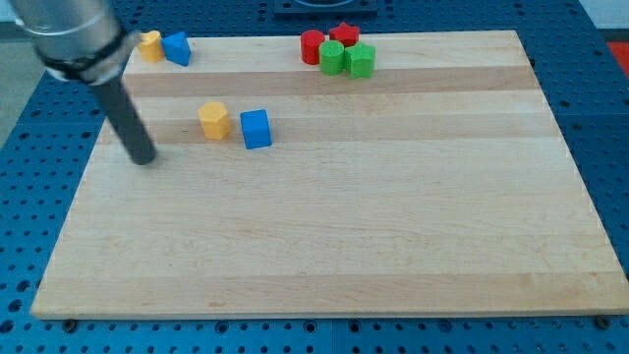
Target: Move the cubehexagon parallel to each other
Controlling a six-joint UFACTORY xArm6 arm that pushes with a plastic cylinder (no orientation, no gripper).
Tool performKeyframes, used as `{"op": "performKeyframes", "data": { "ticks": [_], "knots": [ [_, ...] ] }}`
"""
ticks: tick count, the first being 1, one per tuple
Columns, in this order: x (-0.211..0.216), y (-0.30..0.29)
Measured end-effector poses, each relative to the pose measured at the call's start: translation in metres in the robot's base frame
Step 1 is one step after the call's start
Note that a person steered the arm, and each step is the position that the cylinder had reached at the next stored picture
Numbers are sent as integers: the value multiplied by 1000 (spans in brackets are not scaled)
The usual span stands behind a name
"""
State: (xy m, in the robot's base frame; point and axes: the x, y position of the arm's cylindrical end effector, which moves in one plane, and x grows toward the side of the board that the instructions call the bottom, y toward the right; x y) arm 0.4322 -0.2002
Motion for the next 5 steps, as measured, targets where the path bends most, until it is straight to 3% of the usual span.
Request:
{"op": "performKeyframes", "data": {
  "ticks": [1,2,4,5],
  "knots": [
    [-4,97],
    [-44,134],
    [-69,23],
    [-71,33]
  ]
}}
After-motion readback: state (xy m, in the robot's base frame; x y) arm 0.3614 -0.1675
